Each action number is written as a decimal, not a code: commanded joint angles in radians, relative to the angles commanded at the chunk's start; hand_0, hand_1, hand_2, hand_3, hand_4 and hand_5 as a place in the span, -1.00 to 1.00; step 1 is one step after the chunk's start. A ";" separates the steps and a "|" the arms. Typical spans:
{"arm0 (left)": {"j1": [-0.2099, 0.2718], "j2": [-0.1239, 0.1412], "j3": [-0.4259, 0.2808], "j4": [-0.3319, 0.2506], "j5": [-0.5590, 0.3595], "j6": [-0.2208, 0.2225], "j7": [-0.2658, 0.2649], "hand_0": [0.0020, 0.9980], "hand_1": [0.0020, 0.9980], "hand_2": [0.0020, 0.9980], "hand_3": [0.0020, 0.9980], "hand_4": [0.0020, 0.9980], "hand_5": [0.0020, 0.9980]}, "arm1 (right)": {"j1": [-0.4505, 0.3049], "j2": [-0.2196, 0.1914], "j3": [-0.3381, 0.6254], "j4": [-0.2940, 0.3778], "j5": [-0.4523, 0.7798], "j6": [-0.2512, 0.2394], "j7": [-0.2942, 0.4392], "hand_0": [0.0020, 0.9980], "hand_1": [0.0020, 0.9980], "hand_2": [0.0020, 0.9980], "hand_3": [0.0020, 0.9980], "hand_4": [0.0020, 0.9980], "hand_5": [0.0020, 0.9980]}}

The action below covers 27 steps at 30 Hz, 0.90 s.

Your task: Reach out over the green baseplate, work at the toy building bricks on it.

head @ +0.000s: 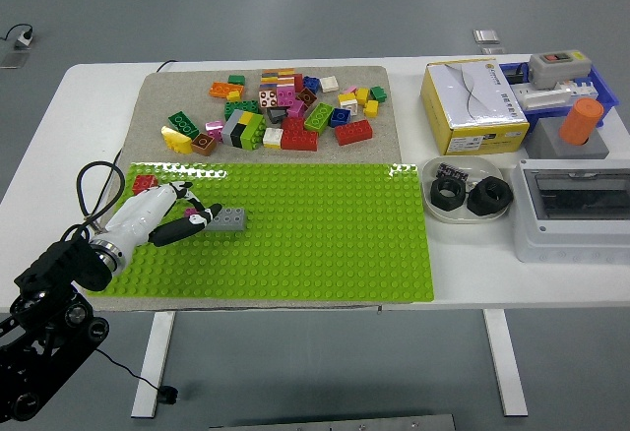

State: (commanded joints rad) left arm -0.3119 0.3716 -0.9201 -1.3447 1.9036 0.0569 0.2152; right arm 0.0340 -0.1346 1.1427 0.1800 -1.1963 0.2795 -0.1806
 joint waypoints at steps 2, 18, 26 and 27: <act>0.003 0.003 -0.006 -0.019 0.014 0.002 0.006 0.97 0.93 0.89 0.20 0.47 1.00 | -0.001 0.001 0.002 0.000 -0.002 0.000 -0.001 0.17 0.30 0.41 0.51 0.05 1.00; 0.077 0.165 -0.262 -0.146 0.041 -0.030 -0.085 0.93 0.86 0.87 0.71 0.69 -1.00 | -0.010 0.031 0.049 0.000 -0.058 0.012 -0.046 0.17 0.30 0.44 0.52 0.05 1.00; 0.009 0.236 -0.219 0.020 0.089 -0.011 -0.144 0.91 0.82 0.84 0.76 0.61 -1.00 | -0.021 0.050 0.018 0.000 -0.006 0.013 -0.049 0.18 0.31 0.54 0.57 0.03 1.00; -0.007 0.244 -0.200 0.044 0.096 0.001 -0.151 0.91 0.86 0.87 0.75 0.57 -1.00 | -0.021 0.053 0.017 0.000 -0.005 0.013 -0.051 0.18 0.30 0.55 0.57 0.02 1.00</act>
State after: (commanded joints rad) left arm -0.3194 0.6157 -1.1205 -1.3011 1.9996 0.0579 0.0647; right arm 0.0134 -0.0816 1.1600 0.1800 -1.2009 0.2927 -0.2314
